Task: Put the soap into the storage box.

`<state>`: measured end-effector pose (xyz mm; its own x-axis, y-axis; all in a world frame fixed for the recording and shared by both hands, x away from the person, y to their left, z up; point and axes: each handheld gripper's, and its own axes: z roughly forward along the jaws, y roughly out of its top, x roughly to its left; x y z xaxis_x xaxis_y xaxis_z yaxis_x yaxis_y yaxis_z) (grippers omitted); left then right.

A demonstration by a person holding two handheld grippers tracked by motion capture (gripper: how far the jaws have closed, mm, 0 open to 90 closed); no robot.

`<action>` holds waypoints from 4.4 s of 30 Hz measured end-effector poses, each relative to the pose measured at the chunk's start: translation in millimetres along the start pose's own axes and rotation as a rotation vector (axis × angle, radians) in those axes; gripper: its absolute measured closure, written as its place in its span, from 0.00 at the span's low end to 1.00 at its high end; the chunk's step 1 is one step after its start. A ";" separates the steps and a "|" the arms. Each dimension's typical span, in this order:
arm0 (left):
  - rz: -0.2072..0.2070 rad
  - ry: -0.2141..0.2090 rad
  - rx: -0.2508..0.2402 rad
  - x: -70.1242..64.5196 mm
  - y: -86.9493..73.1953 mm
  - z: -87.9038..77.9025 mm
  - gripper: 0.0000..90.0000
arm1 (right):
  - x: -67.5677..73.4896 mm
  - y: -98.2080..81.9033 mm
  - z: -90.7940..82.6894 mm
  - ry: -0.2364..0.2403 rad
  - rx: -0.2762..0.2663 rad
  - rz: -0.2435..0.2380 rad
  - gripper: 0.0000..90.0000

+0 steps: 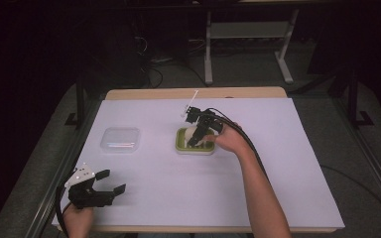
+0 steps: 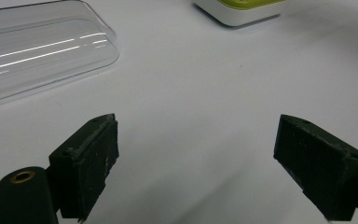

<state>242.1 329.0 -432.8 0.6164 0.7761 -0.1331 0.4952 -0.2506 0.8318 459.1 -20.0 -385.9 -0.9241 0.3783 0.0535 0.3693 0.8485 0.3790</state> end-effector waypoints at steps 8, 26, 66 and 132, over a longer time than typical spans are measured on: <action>0.004 0.001 0.002 0.1 0.1 0.0 0.14 | 0.6 1.5 3.6 0.003 0.011 -0.003 0.27; 0.005 0.001 0.005 -0.1 0.3 0.1 0.14 | 0.4 3.0 6.5 0.002 0.013 -0.003 0.27; 0.003 -0.002 0.005 0.0 0.0 0.6 0.14 | 0.9 2.6 8.1 -0.001 0.039 -0.007 0.27; 0.015 0.000 0.005 -1.1 0.4 1.1 0.14 | 10.2 -21.4 -39.7 -0.017 -0.069 0.033 0.27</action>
<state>242.2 327.4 -432.9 0.6237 0.7723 -0.1206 0.4892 -0.2653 0.8308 437.9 -48.9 -356.8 -0.9096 0.4123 0.0515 0.3912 0.8080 0.4405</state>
